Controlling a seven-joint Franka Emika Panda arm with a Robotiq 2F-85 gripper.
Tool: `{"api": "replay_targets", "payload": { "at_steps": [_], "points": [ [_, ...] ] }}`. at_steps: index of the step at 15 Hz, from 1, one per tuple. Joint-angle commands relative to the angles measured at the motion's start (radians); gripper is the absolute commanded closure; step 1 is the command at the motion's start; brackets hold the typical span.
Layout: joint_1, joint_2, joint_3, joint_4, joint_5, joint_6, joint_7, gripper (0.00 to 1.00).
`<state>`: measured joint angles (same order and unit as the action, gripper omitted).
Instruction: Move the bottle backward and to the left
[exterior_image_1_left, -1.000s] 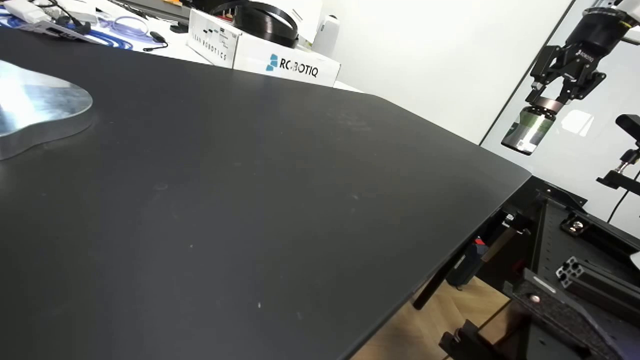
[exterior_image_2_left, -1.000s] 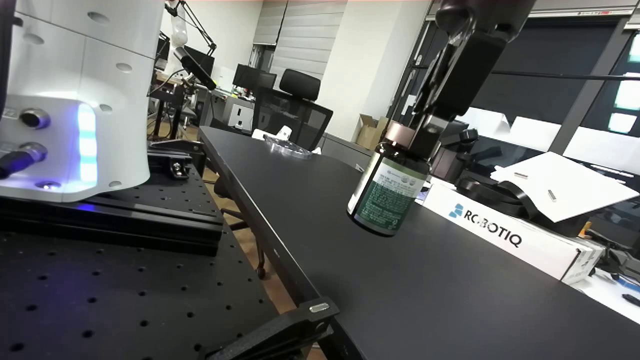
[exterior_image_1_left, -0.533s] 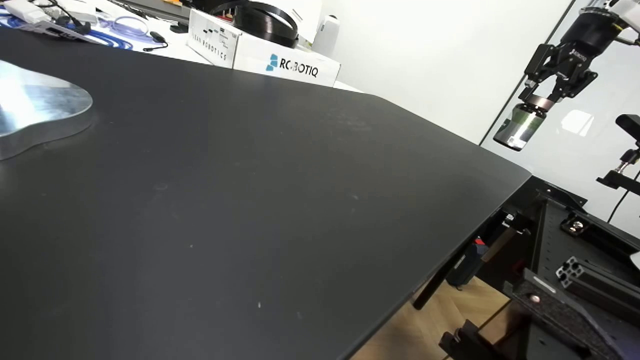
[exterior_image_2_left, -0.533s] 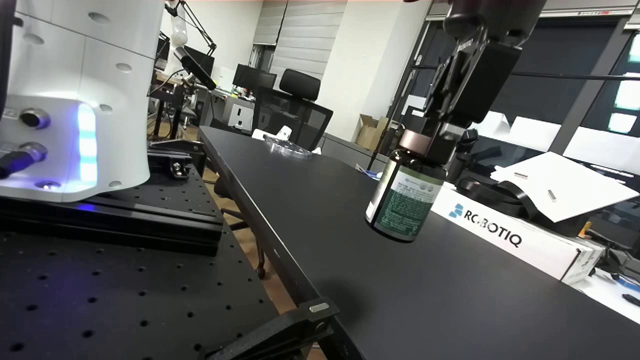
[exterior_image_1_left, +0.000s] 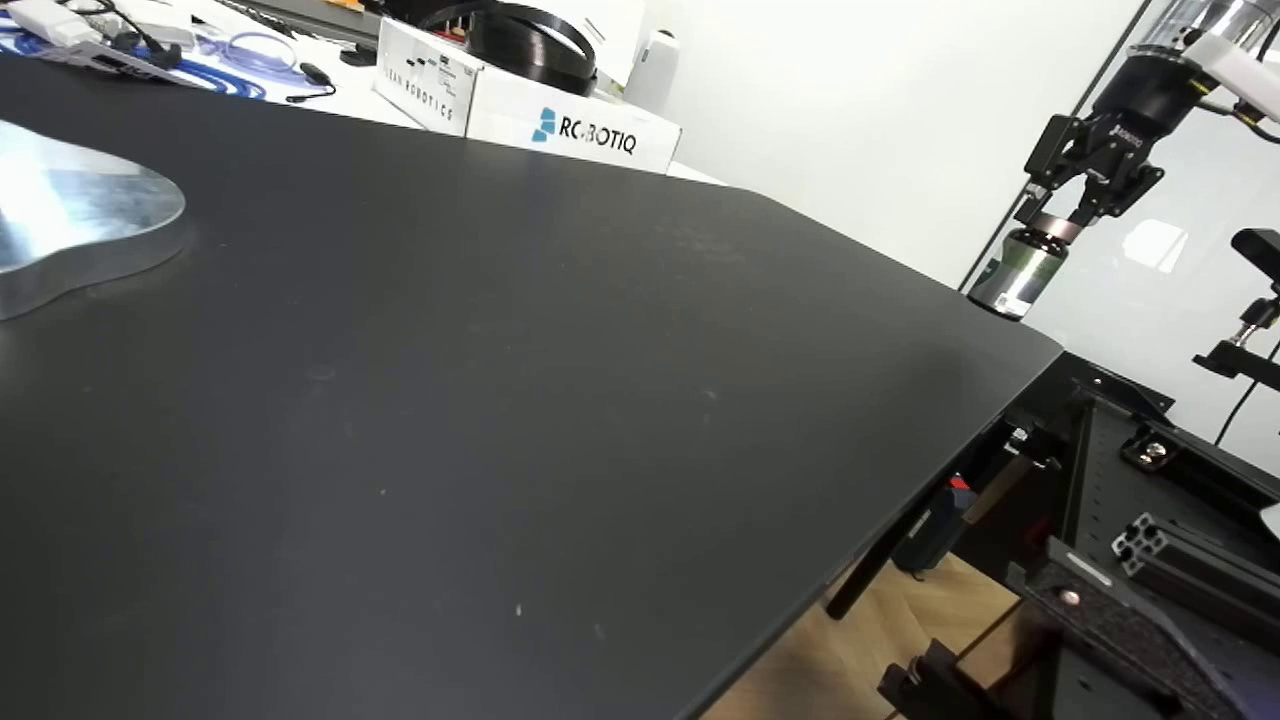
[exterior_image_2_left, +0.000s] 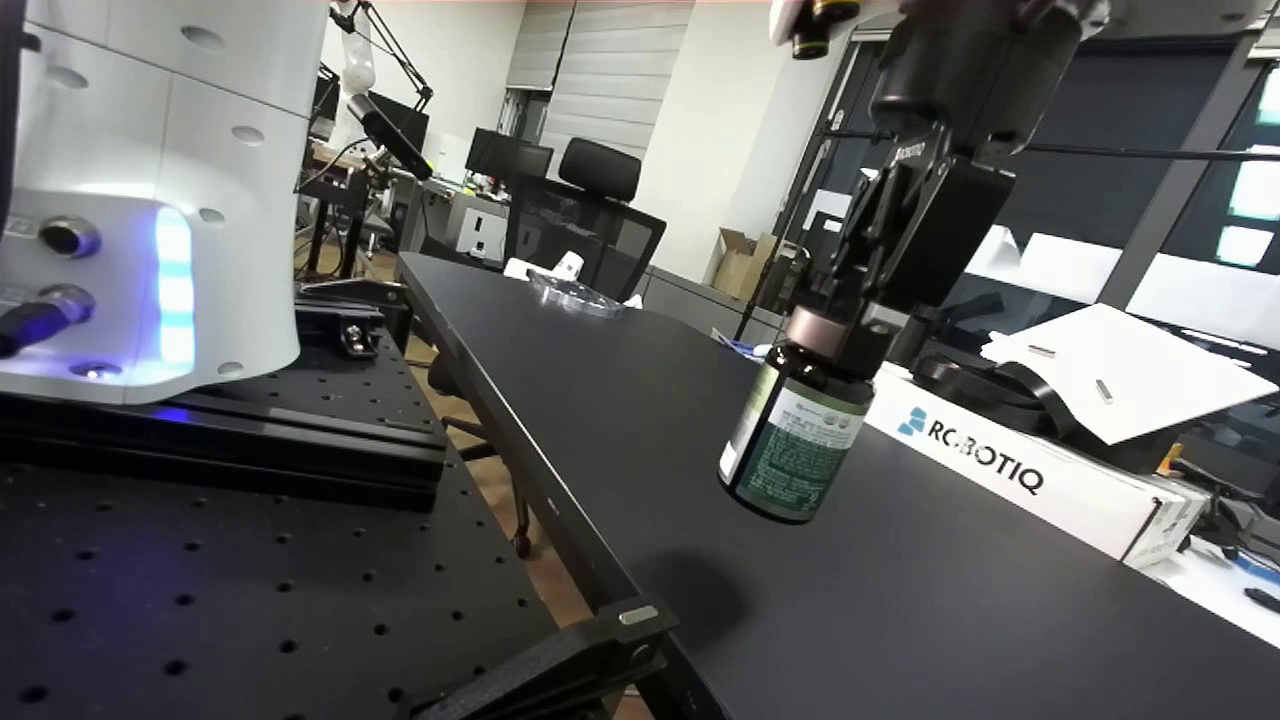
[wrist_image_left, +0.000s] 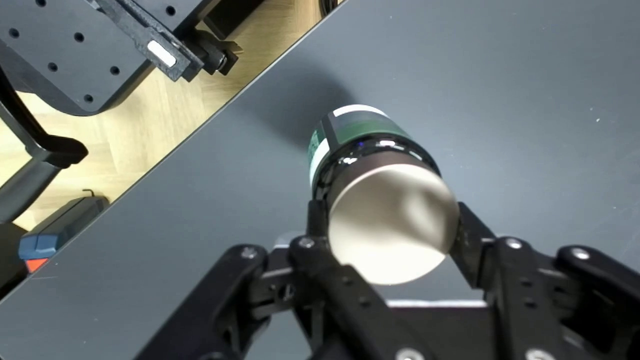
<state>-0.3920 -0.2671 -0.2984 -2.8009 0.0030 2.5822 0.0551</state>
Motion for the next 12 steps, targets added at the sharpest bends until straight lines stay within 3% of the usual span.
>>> {"api": "replay_targets", "payload": {
  "at_steps": [1, 12],
  "points": [
    [0.024, 0.05, -0.009, 0.001, 0.025, 0.06, -0.02, 0.64],
    [0.08, 0.171, -0.02, 0.0, 0.162, 0.173, -0.111, 0.64]
  ]
}}
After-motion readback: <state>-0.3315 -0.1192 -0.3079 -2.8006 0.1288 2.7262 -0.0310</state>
